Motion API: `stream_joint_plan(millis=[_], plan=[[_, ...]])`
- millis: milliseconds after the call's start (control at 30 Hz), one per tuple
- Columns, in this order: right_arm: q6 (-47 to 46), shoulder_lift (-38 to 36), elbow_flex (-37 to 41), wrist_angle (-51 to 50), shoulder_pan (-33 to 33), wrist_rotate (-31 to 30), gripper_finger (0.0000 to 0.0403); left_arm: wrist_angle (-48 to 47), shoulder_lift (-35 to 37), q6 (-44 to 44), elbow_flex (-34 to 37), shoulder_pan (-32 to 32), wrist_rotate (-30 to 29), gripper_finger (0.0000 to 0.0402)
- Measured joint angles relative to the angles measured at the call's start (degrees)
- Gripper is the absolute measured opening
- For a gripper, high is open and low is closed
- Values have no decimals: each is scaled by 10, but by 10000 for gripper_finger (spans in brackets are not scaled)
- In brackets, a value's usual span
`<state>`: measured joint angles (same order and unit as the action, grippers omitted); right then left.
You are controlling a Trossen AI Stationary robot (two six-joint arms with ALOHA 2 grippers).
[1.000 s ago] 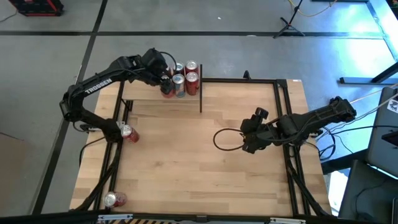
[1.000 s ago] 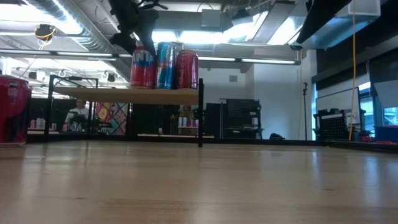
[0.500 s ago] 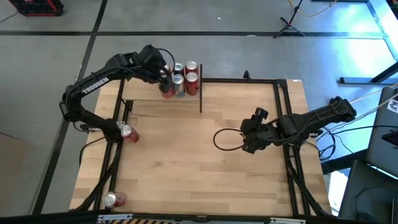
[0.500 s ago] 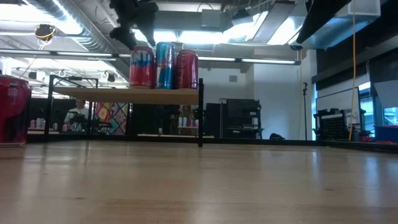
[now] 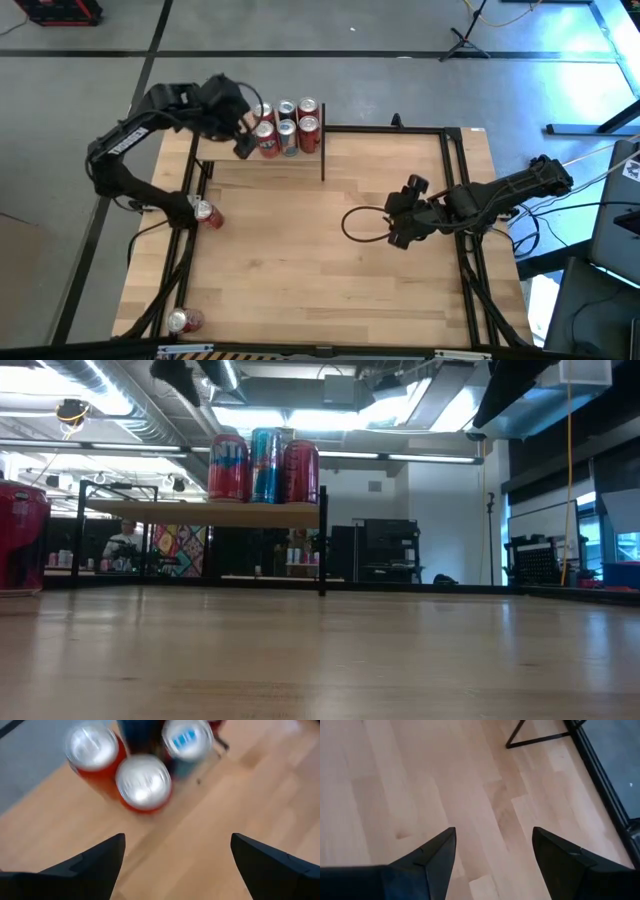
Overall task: Place canned beverage on shelf
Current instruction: Put the top red-white soda can on the shelf
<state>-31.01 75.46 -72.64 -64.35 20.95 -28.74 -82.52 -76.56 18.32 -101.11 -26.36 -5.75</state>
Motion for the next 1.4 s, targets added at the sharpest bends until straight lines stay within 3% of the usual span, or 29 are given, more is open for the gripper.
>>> stream_joint_plan(millis=[100,267,567,800,1000,1400], plan=[[13,0,0,3,0,9,248,-31,24,21,26,42,-20,351],[33,0,0,5,0,8,248,-79,78,132,76,83,-38,351],[74,0,0,41,0,8,248,-75,148,235,216,130,13,351],[74,0,0,43,0,15,248,-74,158,176,330,134,61,351],[72,0,0,44,0,29,248,-74,159,114,388,134,68,351],[71,0,0,61,0,28,248,-75,159,75,501,134,98,351]])
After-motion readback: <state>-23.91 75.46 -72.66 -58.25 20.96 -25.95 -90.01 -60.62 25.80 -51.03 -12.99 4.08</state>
